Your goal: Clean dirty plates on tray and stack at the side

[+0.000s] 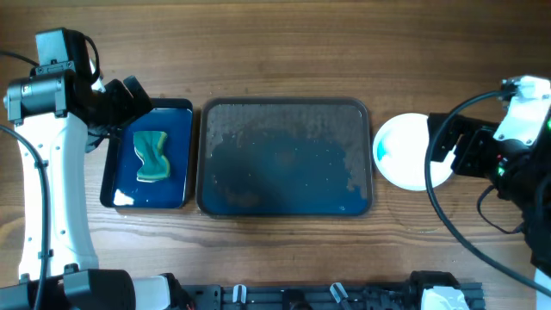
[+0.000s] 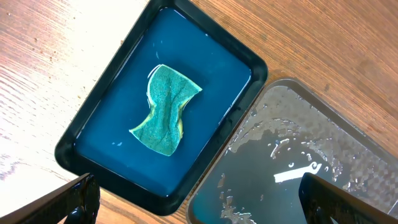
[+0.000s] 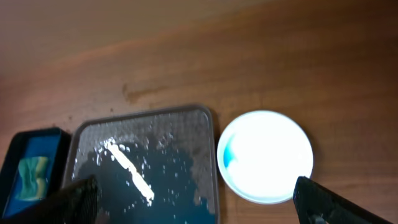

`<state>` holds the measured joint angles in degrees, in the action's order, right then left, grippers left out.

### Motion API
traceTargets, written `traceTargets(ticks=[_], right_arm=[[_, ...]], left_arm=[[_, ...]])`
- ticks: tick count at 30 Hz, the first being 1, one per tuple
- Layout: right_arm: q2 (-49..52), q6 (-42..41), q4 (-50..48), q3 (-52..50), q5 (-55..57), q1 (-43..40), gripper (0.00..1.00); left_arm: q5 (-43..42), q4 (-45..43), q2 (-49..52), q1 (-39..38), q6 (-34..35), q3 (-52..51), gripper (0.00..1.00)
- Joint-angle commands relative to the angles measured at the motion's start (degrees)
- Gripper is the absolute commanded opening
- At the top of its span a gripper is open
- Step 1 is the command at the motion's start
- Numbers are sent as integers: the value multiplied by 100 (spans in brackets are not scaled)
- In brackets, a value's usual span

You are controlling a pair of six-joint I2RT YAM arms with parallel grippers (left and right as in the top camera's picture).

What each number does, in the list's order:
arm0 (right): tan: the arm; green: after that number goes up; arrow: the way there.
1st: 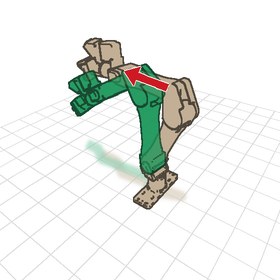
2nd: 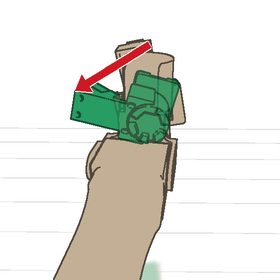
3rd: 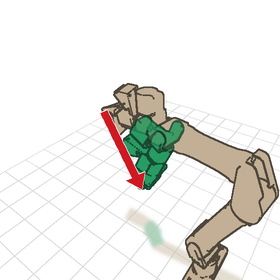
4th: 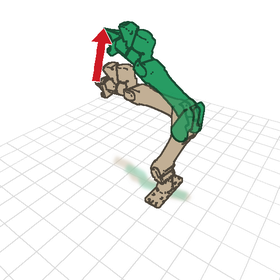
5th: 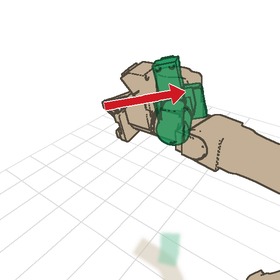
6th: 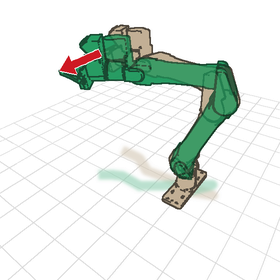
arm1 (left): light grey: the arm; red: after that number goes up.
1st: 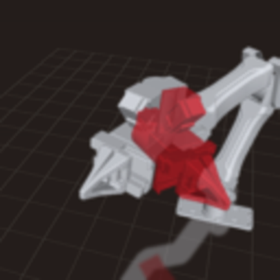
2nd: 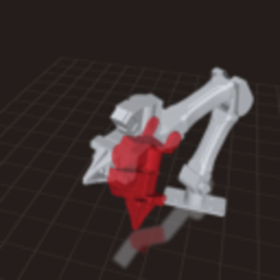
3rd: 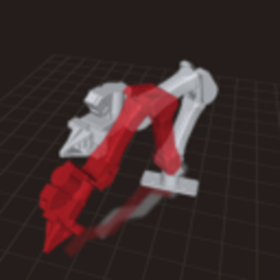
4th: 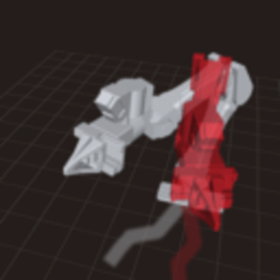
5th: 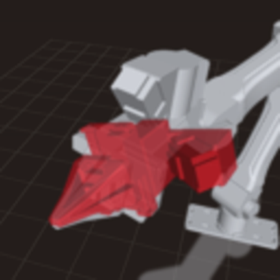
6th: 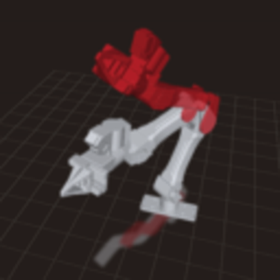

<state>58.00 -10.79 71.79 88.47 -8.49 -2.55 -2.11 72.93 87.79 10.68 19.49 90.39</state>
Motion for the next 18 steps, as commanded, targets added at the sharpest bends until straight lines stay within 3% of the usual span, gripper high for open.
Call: traceTargets(ticks=[1,5,9,13,15,18], right_arm=[[164,37,-42,98,175,17,100],[295,177,-420,9,310,44,100],[-85,160,-1810,-787,420,46,100],[-1504,155,-4240,-3187,350,85,100],[-2712,114,-5569,-4900,293,87,100],[-3753,109,-6349,-6183,326,87,100]], left_arm=[[-107,-2,35,-7,90,7,100],[-107,-2,35,-7,90,7,100],[-107,-2,35,-7,90,7,100],[-107,-2,35,-7,90,7,100],[-107,-2,35,-7,90,7,100],[-107,-2,35,-7,90,7,100]])
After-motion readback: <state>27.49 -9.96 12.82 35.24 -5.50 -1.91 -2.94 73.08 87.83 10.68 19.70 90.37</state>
